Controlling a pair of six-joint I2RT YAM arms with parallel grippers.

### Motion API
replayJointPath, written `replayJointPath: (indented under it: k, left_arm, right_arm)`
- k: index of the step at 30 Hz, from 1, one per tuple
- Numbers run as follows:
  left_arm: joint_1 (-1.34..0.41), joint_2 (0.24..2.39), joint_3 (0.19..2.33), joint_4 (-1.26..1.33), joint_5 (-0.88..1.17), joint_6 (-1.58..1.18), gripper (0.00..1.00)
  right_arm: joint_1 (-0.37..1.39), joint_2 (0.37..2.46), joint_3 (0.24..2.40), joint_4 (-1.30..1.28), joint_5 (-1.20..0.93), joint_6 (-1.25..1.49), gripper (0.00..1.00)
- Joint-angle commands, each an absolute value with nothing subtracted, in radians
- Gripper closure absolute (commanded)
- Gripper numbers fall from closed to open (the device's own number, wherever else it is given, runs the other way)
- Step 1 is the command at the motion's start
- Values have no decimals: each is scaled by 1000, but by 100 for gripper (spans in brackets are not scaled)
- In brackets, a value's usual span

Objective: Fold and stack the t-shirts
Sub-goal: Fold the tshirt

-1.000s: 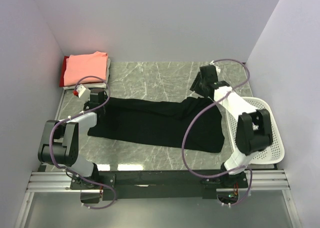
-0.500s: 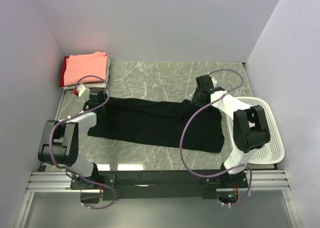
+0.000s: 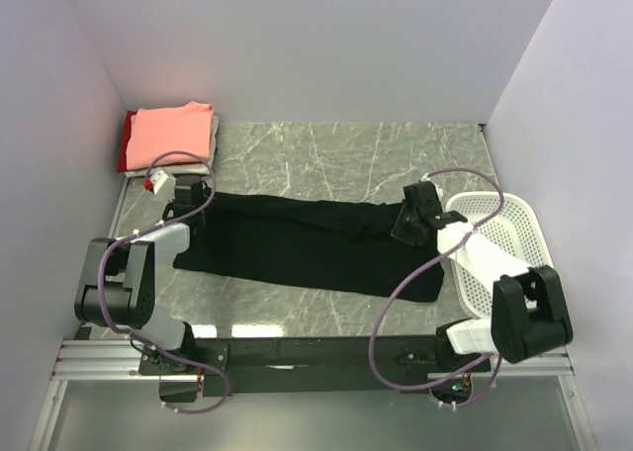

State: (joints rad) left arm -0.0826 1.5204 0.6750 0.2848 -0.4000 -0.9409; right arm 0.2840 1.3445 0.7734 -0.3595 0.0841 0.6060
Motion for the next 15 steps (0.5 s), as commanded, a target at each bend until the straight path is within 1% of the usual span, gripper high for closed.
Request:
replayJointPath:
  k: [1, 2, 3, 5, 6, 8, 9, 11, 14, 15]
  left_arm:
    - [-64, 1506, 657, 331, -385, -948, 99]
    - [-61, 1505, 654, 330, -384, -946, 99]
    - [-60, 1506, 653, 334, -379, -945, 99]
    - [-57, 1506, 650, 336, -376, -948, 99]
    - [-57, 1508, 650, 339, -373, -946, 99]
    - [-54, 1516, 652, 337, -368, -948, 99]
    - [-54, 1516, 652, 337, -367, -948, 99]
    - [-54, 1520, 650, 337, -362, -948, 99]
    - [-52, 1528, 652, 341, -356, -950, 99]
    - [-52, 1531, 653, 342, -354, -950, 99]
  right_arm:
    - [290, 1278, 732, -322, 71, 633, 93]
    - [288, 1273, 732, -322, 74, 634, 89]
    - [287, 1276, 736, -328, 78, 627, 78]
    - [284, 1305, 764, -334, 78, 620, 64]
    - [282, 1325, 773, -330, 68, 615, 51]
    - [281, 1339, 787, -313, 48, 615, 41]
    - [282, 1348, 790, -293, 34, 617, 39]
    - [282, 1385, 808, -285, 3, 617, 40]
    - [281, 1436, 833, -272, 17, 614, 41]
    - [281, 1465, 839, -265, 21, 612, 43]
